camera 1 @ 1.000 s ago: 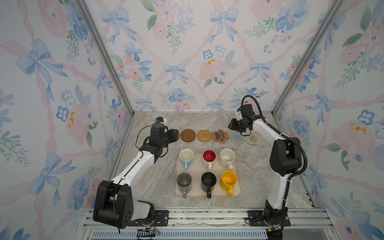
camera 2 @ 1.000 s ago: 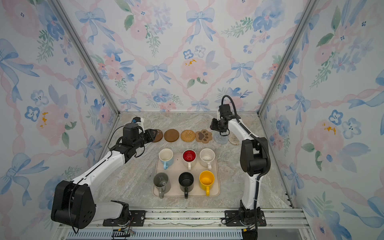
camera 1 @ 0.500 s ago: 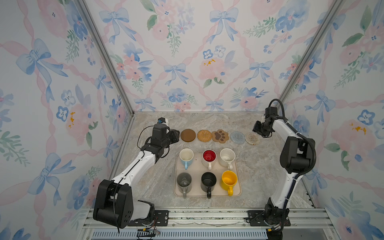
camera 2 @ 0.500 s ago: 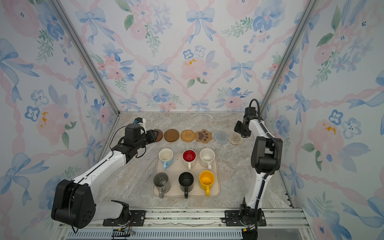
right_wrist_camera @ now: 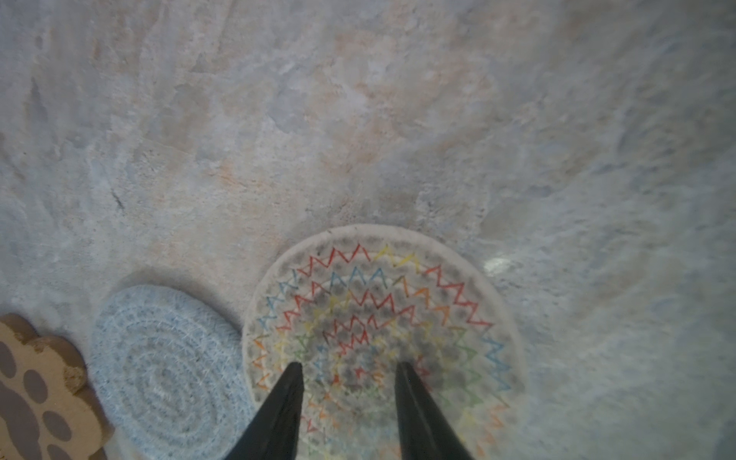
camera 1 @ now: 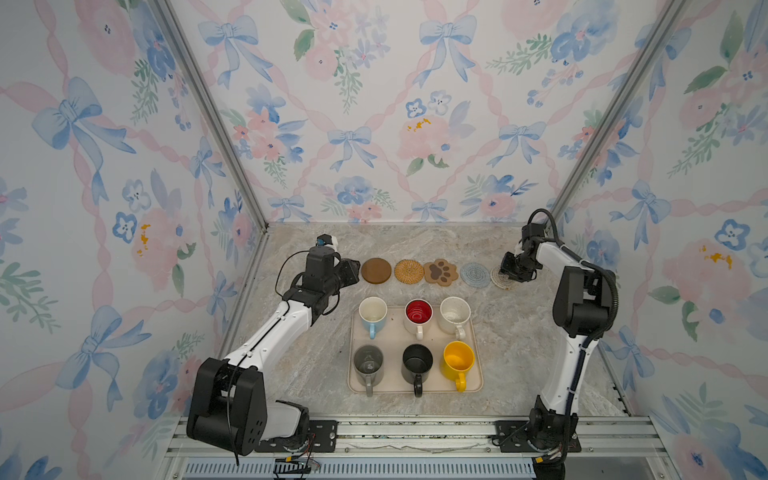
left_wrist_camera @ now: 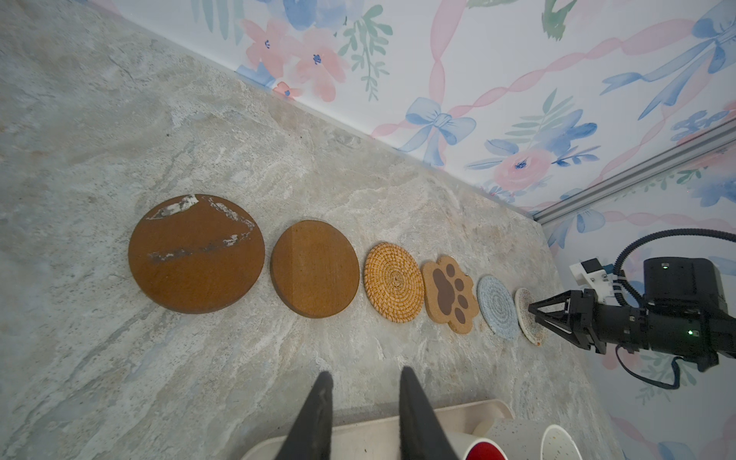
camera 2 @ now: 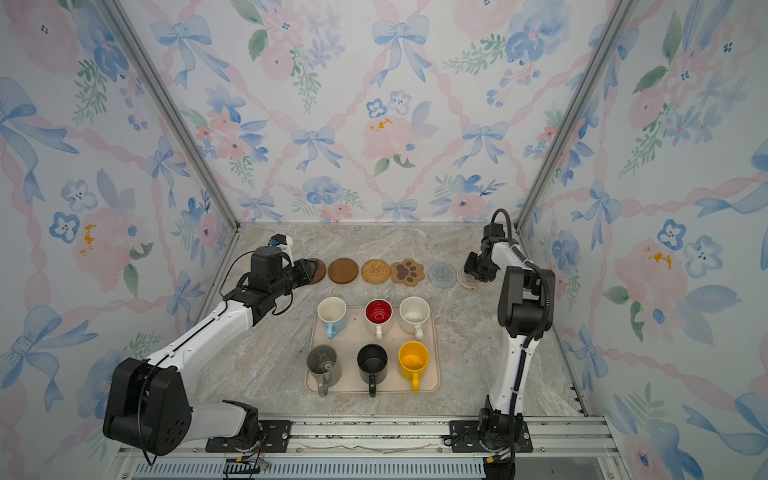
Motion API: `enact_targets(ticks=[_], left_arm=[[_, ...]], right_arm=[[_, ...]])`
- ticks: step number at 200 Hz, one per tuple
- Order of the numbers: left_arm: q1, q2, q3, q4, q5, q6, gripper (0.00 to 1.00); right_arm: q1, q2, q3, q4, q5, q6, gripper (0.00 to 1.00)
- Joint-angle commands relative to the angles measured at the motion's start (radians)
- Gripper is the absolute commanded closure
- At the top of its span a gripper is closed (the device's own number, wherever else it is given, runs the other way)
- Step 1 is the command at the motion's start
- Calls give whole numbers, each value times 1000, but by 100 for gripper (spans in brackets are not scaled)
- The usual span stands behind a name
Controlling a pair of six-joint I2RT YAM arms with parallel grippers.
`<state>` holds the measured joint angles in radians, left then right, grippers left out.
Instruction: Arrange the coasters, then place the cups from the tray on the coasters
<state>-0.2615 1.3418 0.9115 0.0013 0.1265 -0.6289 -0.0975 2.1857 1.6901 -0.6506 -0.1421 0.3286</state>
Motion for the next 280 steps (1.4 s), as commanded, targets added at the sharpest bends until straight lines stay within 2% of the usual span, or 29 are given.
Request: enact_targets(ticks=[1,107,136,178,239,280], left_arm=[[-3,14,29,-5,-7,23,74],[-3,-2,23,-15,-23,32,73],[-4,2,32,-15,-21,32,73],[-8,5,53,-15,-18,35,74],[-16,-19,99,-15,-52,62,73],[-46,-37,104,-13,-114,89,73]], right_arm=[[30,35,-1,-21,-14,-5,59],[54,20,10,0,-2,8,58],[45,-54,-8,56,-11,13,47],[34,-152,-17,124,-70,22,39],[60,-354,-144,140,-103,15,40],[153,-568,-309,110,-73,-27,41]])
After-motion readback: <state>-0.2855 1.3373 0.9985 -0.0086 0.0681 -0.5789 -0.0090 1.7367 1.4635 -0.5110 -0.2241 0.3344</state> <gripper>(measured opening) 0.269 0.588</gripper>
